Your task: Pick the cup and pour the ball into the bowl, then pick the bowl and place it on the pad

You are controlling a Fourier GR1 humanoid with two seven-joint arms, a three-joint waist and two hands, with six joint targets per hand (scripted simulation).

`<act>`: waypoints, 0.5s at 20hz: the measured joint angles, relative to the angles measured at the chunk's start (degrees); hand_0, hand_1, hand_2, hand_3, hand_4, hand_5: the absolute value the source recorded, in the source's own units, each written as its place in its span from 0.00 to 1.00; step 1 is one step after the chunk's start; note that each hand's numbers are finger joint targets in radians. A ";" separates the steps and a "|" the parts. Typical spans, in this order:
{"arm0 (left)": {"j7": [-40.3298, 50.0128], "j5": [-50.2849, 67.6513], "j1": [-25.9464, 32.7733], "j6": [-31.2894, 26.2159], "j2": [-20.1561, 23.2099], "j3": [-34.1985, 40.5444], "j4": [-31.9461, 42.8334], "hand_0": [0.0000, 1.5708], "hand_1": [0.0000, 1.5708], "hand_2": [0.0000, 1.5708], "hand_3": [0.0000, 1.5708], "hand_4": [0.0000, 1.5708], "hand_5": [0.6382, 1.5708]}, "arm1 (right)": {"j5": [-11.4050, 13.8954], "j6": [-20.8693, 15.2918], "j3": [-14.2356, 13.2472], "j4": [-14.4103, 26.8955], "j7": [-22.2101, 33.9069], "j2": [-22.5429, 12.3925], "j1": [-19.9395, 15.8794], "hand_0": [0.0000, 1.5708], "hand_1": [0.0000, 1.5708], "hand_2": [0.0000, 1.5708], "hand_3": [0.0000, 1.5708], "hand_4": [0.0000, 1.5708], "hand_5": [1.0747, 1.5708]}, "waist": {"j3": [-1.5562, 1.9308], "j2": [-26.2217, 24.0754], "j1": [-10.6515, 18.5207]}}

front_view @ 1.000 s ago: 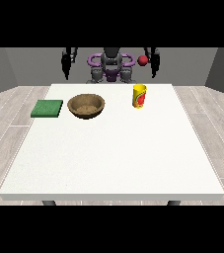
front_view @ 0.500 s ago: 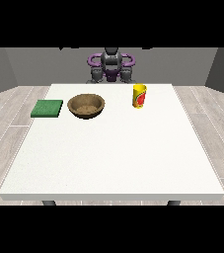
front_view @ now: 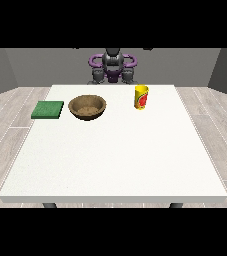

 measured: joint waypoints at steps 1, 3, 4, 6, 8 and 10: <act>-1.52 -0.08 -0.58 -0.33 0.17 0.33 0.57 0.00 0.00 0.00 0.00 0.39 0.98 | 0.04 0.24 -0.05 -0.09 -1.33 0.12 -0.33 0.00 0.00 0.00 0.00 0.46 0.94 | 0.00 1.90 -0.13; -4.55 -1.18 -2.22 -0.01 -0.14 -0.28 1.80 0.00 0.00 0.00 0.00 0.37 0.97 | 1.03 -0.35 0.47 0.73 -4.53 1.35 -1.46 0.00 0.00 0.00 0.00 0.46 0.96 | 0.01 5.82 0.01; -6.86 -1.42 -3.18 -0.27 -0.10 0.07 3.04 0.00 0.00 0.00 0.00 0.37 0.96 | 1.14 -0.45 0.66 1.05 -5.75 1.78 -2.60 0.00 0.00 0.00 0.14 0.46 0.96 | 0.01 8.31 -0.20; -11.57 -2.48 -4.33 -0.30 -0.29 0.20 5.33 0.00 0.00 0.00 0.00 0.35 0.94 | 1.23 0.07 0.63 2.43 -9.31 2.25 -3.67 0.00 0.00 0.00 0.00 0.45 0.94 | 0.01 12.43 -0.31; -16.81 -3.35 -4.72 -0.38 -0.30 0.78 7.94 0.00 0.00 0.00 0.00 0.36 0.93 | 0.22 1.36 -0.44 3.87 -12.85 2.04 -4.06 0.00 0.00 0.00 0.00 0.43 0.94 | 0.01 16.20 -0.84; -21.86 -3.79 -5.01 -1.25 0.41 1.73 10.84 0.00 0.00 0.00 0.00 0.35 0.92 | -0.94 2.53 -1.89 5.23 -15.66 1.49 -4.91 0.00 0.00 0.00 0.00 0.44 0.95 | 0.02 19.08 -0.99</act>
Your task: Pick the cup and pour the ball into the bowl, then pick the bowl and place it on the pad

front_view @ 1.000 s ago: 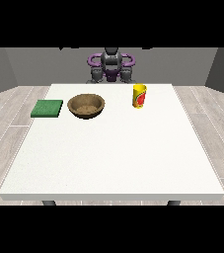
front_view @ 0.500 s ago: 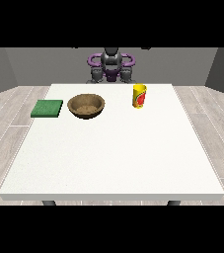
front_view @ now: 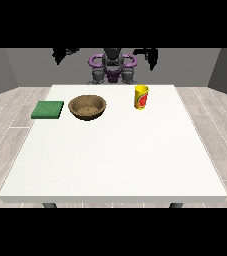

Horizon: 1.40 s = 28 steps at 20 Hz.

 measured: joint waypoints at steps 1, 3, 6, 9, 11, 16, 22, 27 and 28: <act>-2.74 0.02 -0.28 -0.33 0.37 0.91 1.73 0.00 0.00 0.00 0.00 0.34 0.91 | -0.75 0.85 -0.89 0.48 -0.84 -0.75 -0.60 0.00 0.00 0.00 0.00 0.44 0.96 | 0.00 1.42 -0.21; -7.90 0.14 -0.89 -0.99 0.84 2.35 5.31 0.00 0.00 0.00 0.00 0.26 0.91 | -1.93 2.42 -2.35 1.93 -3.54 -1.62 -1.35 0.00 0.00 0.00 0.00 0.43 0.95 | -0.01 4.25 -0.60; -14.02 -0.20 -1.13 -2.11 1.19 3.32 11.89 0.00 0.00 0.00 0.00 0.16 0.90 | -3.31 4.14 -4.01 3.78 -5.26 -2.83 -1.71 0.00 0.00 0.00 0.00 0.43 0.97 | -0.01 5.57 -1.11; -19.58 -0.26 -2.70 -3.14 1.81 4.86 19.53 0.00 0.00 0.00 0.00 0.00 0.87 | -4.06 5.49 -4.66 4.55 -5.77 -3.81 -1.93 0.00 0.00 0.00 0.00 0.42 0.98 | -0.02 6.29 -1.95; -22.24 -0.41 -4.32 -3.55 2.02 5.54 24.84 0.00 0.00 0.00 0.00 0.00 0.86 | -4.33 5.87 -5.23 6.03 -6.38 -4.11 -2.40 0.00 0.00 0.00 0.00 0.42 0.98 | -0.03 5.79 -1.82; -25.92 -0.57 -8.09 -4.24 2.55 6.71 34.87 0.00 0.00 0.00 0.00 0.11 0.84 | -5.31 7.78 -7.29 11.16 -8.17 -5.57 -2.65 0.00 0.00 0.00 0.00 0.42 0.98 | -0.01 4.09 -1.65; -32.82 -0.84 -11.87 -3.24 2.27 8.46 46.37 0.00 0.00 0.00 0.00 0.16 0.86 | -5.93 10.18 -8.59 15.16 -10.64 -6.95 -2.66 0.00 0.00 0.00 0.00 0.43 0.98 | 0.00 3.65 -2.30; -39.84 -0.55 -15.82 -1.75 2.88 11.22 56.46 0.59 0.59 0.84 0.88 0.79 0.97 | -6.75 11.13 -8.62 14.06 -10.72 -7.45 -3.45 0.00 0.00 0.00 0.00 0.42 1.00 | -0.02 5.87 -4.27; -40.73 -1.09 -16.24 -0.81 3.26 11.44 57.66 0.73 0.73 1.00 1.00 0.83 0.90 | -7.89 11.95 -9.20 13.57 -9.94 -8.39 -4.12 0.00 0.00 0.00 0.08 0.41 0.99 | -0.01 6.38 -5.07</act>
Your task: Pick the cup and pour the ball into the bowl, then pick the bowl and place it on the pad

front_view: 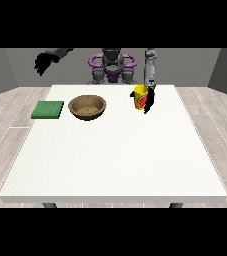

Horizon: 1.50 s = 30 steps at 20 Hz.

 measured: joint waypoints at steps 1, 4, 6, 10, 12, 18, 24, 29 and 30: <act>-0.88 -0.78 -0.46 1.52 0.13 0.01 0.58 0.78 0.78 1.00 1.00 0.85 0.90 | -0.73 0.64 -0.69 0.38 -0.29 -0.60 -0.42 0.00 0.00 0.00 0.09 0.41 1.00 | 0.01 0.63 -0.39; -4.20 -2.82 -0.76 5.69 0.87 0.27 2.14 0.81 0.81 1.00 1.00 0.86 0.89 | -3.05 2.40 -2.49 0.66 0.65 -2.71 -1.15 0.00 0.00 0.00 0.11 0.41 0.99 | 0.24 1.42 -1.55; -5.44 -3.31 -1.05 8.16 1.09 0.97 3.50 0.82 0.82 1.00 1.00 0.88 0.87 | -5.05 3.67 -3.58 0.14 2.53 -4.35 -1.33 0.00 0.00 0.00 0.11 0.41 0.99 | 0.37 1.00 -2.45; -1.88 -6.16 -2.06 11.86 0.05 -1.27 4.79 0.81 0.81 1.00 1.00 0.89 0.86 | -7.21 4.67 -6.40 3.57 4.50 -7.04 -1.84 0.00 0.00 0.00 0.17 0.41 0.99 | 0.23 -2.31 -0.92; 2.16 -8.40 -2.93 13.58 -0.11 -3.33 4.00 0.81 0.81 1.00 1.00 0.90 0.85 | -6.67 5.07 -6.92 5.83 3.79 -7.17 -0.72 0.00 0.00 0.00 0.20 0.41 0.99 | 0.16 -4.98 -0.08; 14.32 -20.71 -6.51 22.15 -0.73 -12.65 2.37 0.86 0.86 1.00 1.00 0.90 0.97 | -5.99 5.53 -8.00 12.02 4.03 -8.10 0.31 0.00 0.00 0.00 0.15 0.41 0.99 | 0.21 -11.42 2.25; 28.51 -39.29 -12.23 29.72 0.98 -23.84 6.39 0.87 0.87 1.00 1.00 0.92 0.97 | -5.76 6.37 -8.24 15.97 4.54 -8.95 0.33 0.00 0.00 0.00 0.06 0.43 0.98 | 0.38 -15.15 3.02; 43.30 -50.24 -20.65 29.14 -1.67 -29.16 9.43 0.87 0.87 1.00 1.00 0.92 0.97 | -6.35 8.93 -9.13 19.87 2.27 -9.71 0.18 0.00 0.00 0.00 0.00 0.44 0.98 | 0.24 -14.78 2.72; 45.63 -51.81 -21.96 28.37 -2.20 -29.82 9.77 0.87 0.87 1.00 1.00 0.93 0.96 | -6.58 9.26 -9.42 20.55 2.10 -9.94 0.10 0.00 0.00 0.00 0.00 0.43 0.97 | 0.20 -14.76 2.66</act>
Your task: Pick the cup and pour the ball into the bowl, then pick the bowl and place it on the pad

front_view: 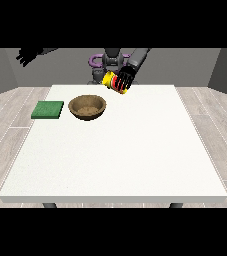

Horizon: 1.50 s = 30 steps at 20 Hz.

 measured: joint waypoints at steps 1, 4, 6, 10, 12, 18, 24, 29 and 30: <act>2.33 -1.41 -1.32 -1.11 -0.47 -1.23 -0.09 0.87 0.87 1.00 1.00 0.94 0.96 | 0.31 0.15 -0.03 0.99 -0.88 0.10 -0.21 0.00 0.00 0.00 0.00 0.44 0.97 | -0.02 0.07 0.32; 10.12 -6.08 -4.92 -2.69 -1.32 -5.15 0.51 0.84 0.84 1.00 1.00 0.90 0.98 | 0.45 0.94 0.59 2.44 -1.53 0.14 -2.00 0.00 0.00 0.00 0.10 0.45 0.98 | -0.05 1.06 -1.18; 14.48 -9.07 -7.55 -4.84 -1.64 -7.19 1.09 0.87 0.87 1.00 1.00 0.84 0.99 | 0.26 1.26 0.77 3.15 -1.18 -0.19 -3.22 0.00 0.00 0.00 0.10 0.44 0.97 | -0.08 1.13 -1.77; 22.08 -16.11 -11.54 -9.40 -1.89 -12.44 2.71 0.92 0.92 1.00 1.00 0.69 1.00 | 1.30 1.04 1.64 4.41 -2.24 0.46 -4.43 0.00 0.00 0.00 0.19 0.45 0.97 | -0.08 1.01 -2.28; 23.47 -18.69 -13.52 -12.71 -1.96 -14.34 3.19 0.77 0.77 1.00 1.00 0.67 1.00 | 1.53 0.68 1.81 5.12 -2.01 0.62 -4.80 0.00 0.00 0.00 0.18 0.44 0.96 | -0.09 0.42 -1.85; 28.14 -22.51 -15.31 -23.66 -2.11 -21.12 -0.53 0.21 0.21 0.81 1.00 0.69 1.00 | 2.65 0.00 3.43 6.80 -2.61 1.99 -7.26 0.00 0.00 0.00 0.21 0.44 0.96 | -0.12 0.62 -3.61; 26.48 -24.42 -13.33 -30.03 -2.04 -23.30 -4.68 0.00 0.00 0.70 0.98 0.71 1.00 | 2.98 -1.32 3.82 6.42 -1.48 2.07 -7.42 0.00 0.00 0.00 0.09 0.46 0.95 | -0.18 -0.47 -2.63; 24.96 -20.34 -12.15 -25.67 -0.11 -17.35 -10.53 0.66 0.66 1.00 0.92 0.81 1.00 | 3.38 -3.45 3.04 6.87 -1.22 1.95 -7.17 0.00 0.00 0.00 0.09 0.46 0.95 | -0.23 -1.06 1.04; 23.82 -17.98 -11.87 -24.26 0.46 -14.96 -12.04 0.66 0.66 0.96 0.73 0.84 0.99 | 3.41 -3.76 2.72 7.00 -1.58 1.97 -6.85 0.00 0.00 0.00 0.11 0.47 0.96 | -0.27 -1.08 1.86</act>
